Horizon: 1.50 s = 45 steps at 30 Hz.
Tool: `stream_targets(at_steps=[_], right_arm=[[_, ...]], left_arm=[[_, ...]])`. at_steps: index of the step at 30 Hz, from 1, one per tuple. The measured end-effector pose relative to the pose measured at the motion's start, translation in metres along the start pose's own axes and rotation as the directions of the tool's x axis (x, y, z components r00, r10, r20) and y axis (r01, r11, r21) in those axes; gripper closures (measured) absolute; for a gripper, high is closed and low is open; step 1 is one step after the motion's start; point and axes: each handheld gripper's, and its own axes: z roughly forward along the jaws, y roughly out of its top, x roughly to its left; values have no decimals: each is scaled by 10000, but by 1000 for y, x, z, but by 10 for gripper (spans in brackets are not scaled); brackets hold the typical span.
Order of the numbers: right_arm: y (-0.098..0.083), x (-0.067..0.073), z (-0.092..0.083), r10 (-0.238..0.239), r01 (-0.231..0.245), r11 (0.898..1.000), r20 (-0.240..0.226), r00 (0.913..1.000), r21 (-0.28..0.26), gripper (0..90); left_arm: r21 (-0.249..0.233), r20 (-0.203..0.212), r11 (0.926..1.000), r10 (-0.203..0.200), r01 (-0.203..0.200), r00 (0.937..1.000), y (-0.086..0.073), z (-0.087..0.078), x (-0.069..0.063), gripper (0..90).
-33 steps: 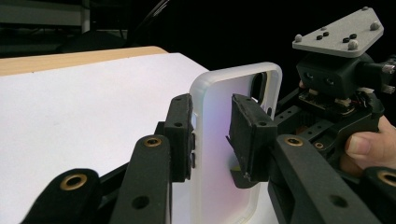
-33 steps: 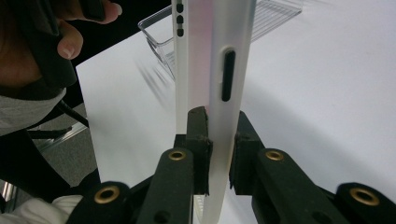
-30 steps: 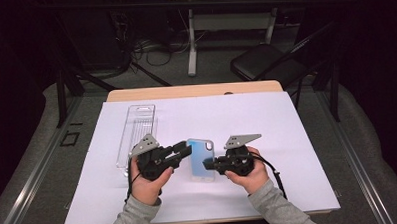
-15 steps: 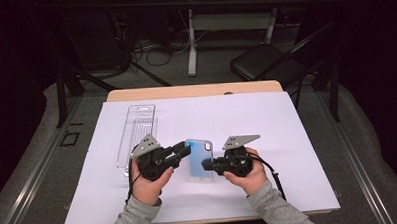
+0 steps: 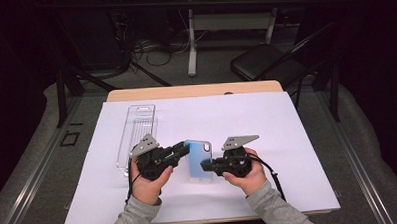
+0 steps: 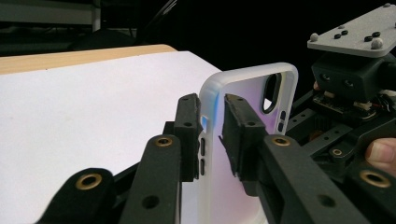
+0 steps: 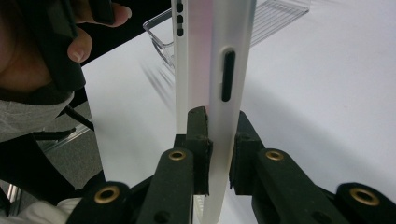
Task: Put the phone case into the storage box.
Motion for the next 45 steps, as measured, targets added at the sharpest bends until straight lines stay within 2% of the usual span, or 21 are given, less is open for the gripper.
stream_targets(at_steps=[14,23,45], right_arm=[[0,1,0,42,-42,10000,-18,10000,10,812],[0,0,0,-13,13,10000,-13,10000,27,812],[0,0,0,-3,3,10000,-154,9999,-25,811]], left_arm=[[-9,-116,10000,-45,45,9999,0,-2,1,837],[23,-46,9999,-138,138,9999,0,-3,2,843],[-7,-41,10000,-65,65,10000,0,-4,1,847]])
